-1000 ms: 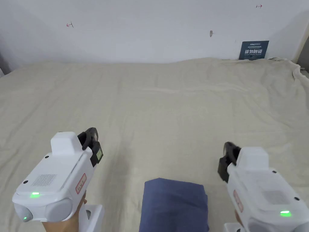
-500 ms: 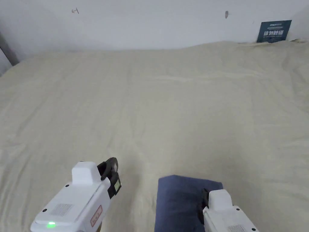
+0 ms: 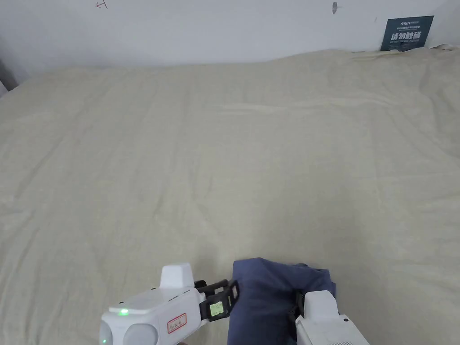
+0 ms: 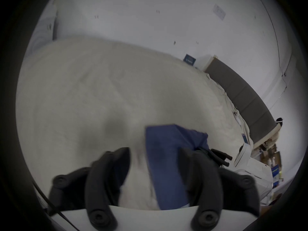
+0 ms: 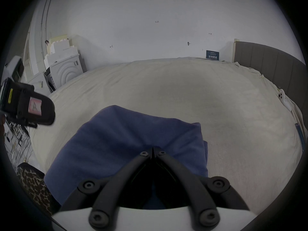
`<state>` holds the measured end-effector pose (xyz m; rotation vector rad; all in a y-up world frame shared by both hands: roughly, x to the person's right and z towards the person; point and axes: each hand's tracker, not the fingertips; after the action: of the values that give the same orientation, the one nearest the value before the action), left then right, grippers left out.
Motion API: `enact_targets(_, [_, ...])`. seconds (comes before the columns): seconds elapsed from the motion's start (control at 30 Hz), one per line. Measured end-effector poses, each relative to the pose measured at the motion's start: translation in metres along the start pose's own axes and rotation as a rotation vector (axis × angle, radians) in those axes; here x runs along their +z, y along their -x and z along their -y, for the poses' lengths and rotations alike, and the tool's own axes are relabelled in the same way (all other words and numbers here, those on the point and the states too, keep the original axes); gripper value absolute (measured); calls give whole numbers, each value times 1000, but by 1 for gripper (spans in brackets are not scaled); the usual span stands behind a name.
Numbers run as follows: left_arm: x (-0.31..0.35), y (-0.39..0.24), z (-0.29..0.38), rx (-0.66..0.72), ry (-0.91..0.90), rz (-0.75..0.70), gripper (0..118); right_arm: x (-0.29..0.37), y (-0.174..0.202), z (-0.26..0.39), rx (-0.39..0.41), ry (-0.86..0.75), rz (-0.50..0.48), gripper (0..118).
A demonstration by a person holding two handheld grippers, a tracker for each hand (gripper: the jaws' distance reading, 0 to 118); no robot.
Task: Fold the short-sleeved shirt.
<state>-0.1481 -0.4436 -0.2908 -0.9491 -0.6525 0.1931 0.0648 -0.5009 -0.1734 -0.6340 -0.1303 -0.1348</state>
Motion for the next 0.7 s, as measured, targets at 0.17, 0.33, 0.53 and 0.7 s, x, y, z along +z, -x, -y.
enact_targets(0.17, [-42, 11, -8, 52, 188, 103, 97, -1, -4, 0, -10, 9, -12, 0])
enact_targets(0.33, [-72, 13, -13, 31, 278, 99, 94, -2, -7, 0, -15, 13, -18, 0])
enact_targets(0.53, [-76, 10, -19, -23, 312, 101, 64, -2, -10, -1, -20, 21, -31, 0])
enact_targets(0.7, [-74, 13, -16, 56, 312, 133, 38, -1, -15, -5, -34, 44, -51, 0])
